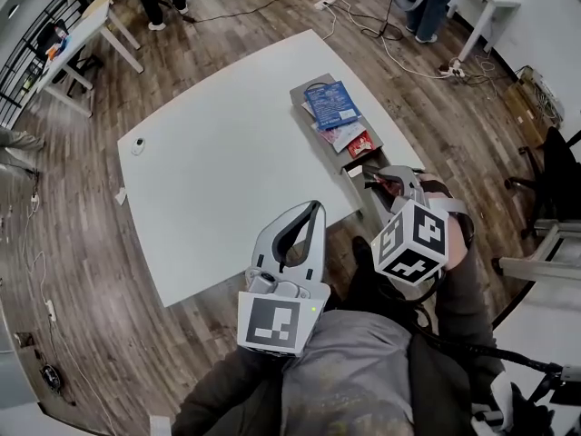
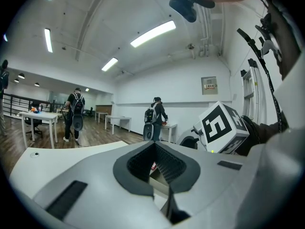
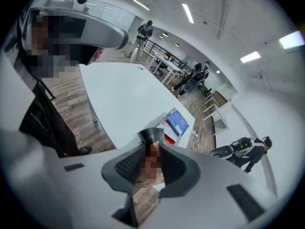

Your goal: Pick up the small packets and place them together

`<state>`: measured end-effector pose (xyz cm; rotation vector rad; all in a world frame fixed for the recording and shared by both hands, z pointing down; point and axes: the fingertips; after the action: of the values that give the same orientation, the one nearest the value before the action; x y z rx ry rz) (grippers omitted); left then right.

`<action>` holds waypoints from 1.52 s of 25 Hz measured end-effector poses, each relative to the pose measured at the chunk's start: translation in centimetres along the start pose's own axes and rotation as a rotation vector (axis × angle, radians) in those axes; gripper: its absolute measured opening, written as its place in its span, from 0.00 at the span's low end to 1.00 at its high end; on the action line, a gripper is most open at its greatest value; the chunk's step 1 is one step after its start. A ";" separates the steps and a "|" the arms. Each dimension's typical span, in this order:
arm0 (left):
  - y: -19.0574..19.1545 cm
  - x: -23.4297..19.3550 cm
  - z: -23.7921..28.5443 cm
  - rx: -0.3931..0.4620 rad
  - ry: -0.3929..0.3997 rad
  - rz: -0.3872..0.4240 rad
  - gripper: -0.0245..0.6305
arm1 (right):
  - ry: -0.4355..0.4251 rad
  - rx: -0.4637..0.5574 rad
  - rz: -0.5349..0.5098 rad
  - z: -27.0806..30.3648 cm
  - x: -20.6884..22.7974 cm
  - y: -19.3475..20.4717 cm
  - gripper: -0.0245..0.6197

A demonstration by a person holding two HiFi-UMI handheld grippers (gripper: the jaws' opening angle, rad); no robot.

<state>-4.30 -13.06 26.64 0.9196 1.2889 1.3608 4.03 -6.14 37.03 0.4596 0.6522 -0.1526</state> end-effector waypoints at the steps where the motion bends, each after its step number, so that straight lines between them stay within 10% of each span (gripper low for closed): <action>1: -0.1 -0.1 0.0 0.002 0.001 -0.001 0.04 | 0.007 0.001 -0.001 -0.1 0.2 -0.2 0.18; 10: 0.2 -3.6 3.0 -0.024 -0.051 -0.050 0.04 | 0.059 0.065 -0.035 3.1 5.9 -3.2 0.18; 25: 3.2 -10.3 7.8 -0.107 -0.197 -0.179 0.04 | -0.168 0.106 -0.120 12.4 6.1 -5.1 0.19; 38: 3.6 -10.1 7.1 -0.116 -0.196 -0.191 0.04 | -0.259 0.098 -0.145 12.3 4.1 -4.8 0.39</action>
<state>4.09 -21.07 32.29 0.8069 1.1075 1.1543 12.69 -16.01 41.37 0.4773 0.4248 -0.3765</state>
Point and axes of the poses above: the fingertips, and each gripper's own axes: z forward along the fingers, x to its right, y out of its underside, and after that the axes turned 9 degrees about y, right-handed
